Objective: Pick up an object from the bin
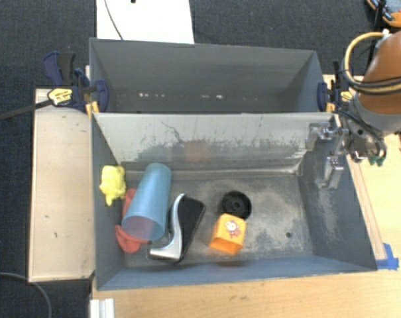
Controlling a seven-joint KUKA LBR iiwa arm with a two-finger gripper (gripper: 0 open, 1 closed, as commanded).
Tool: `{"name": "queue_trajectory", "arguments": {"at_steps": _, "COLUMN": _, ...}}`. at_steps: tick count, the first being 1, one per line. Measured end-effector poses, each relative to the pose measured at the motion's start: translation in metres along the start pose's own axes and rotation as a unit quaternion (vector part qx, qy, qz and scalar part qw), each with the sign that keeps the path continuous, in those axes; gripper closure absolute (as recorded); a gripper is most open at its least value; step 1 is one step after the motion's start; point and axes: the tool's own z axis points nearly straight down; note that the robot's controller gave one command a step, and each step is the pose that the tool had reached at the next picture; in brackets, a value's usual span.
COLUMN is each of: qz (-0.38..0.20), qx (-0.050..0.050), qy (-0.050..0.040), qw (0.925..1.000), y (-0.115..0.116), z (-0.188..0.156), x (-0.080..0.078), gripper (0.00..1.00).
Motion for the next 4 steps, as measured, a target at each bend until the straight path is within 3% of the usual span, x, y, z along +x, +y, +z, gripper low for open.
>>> {"name": "queue_trajectory", "arguments": {"at_steps": 1, "qz": 0.000, "qx": 0.000, "qy": 0.0000, "qw": 1.0000, "y": 0.000, "z": 0.000, "x": 0.000, "gripper": 0.00}}
{"name": "queue_trajectory", "arguments": {"at_steps": 2, "qz": 0.037, "qx": 0.000, "qy": -0.0008, "qw": 0.9993, "y": 0.039, "z": 0.048, "x": 0.036, "gripper": 0.00}}
{"name": "queue_trajectory", "arguments": {"at_steps": 3, "qz": 0.072, "qx": -0.001, "qy": 0.0019, "qw": 0.9974, "y": 0.060, "z": 0.079, "x": 0.050, "gripper": 0.00}}
{"name": "queue_trajectory", "arguments": {"at_steps": 4, "qz": 0.035, "qx": 0.000, "qy": -0.0023, "qw": 0.9994, "y": 0.088, "z": 0.121, "x": 0.023, "gripper": 0.00}}
